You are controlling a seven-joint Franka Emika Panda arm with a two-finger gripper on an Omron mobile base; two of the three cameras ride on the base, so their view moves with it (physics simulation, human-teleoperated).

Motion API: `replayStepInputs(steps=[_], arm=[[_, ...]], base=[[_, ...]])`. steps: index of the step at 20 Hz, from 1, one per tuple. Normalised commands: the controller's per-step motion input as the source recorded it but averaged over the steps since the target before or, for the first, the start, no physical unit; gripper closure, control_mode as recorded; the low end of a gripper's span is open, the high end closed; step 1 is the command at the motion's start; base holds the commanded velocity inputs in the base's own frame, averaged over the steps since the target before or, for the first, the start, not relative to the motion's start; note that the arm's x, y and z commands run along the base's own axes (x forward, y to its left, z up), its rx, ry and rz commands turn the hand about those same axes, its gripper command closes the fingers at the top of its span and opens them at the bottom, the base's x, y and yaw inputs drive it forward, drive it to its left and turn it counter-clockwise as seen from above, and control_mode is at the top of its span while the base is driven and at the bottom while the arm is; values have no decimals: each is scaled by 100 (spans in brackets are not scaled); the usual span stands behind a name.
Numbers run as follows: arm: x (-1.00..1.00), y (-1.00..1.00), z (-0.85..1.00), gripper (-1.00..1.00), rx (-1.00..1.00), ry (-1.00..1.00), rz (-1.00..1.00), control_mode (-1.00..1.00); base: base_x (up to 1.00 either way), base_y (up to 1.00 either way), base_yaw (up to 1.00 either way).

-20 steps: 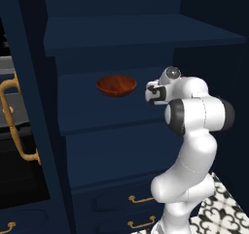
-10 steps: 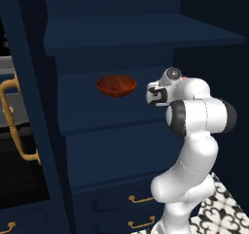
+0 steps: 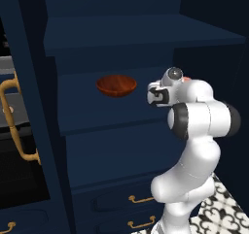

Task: Gather all objects into one cabinet and sort the glasses and bowls to opposite sides.

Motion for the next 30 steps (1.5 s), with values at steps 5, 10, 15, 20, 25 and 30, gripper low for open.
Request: replayStepInputs(steps=[5, 10, 15, 20, 25, 30], arm=[[-55, 19, 7, -100, 0, 0, 0, -100], [-60, 51, 29, -100, 0, -3, 0, -100], [-47, 70, 32, -100, 9, -1, -3, -100], [-35, 71, 16, -100, 24, -2, -10, -100], [-20, 53, 14, -100, 25, -12, -5, -100], [17, 33, 10, -100, 19, -2, -5, -100]], base=[[0, 0, 0], [0, 0, 0], [0, 0, 0], [0, 0, 0], [0, 0, 0], [0, 0, 0]])
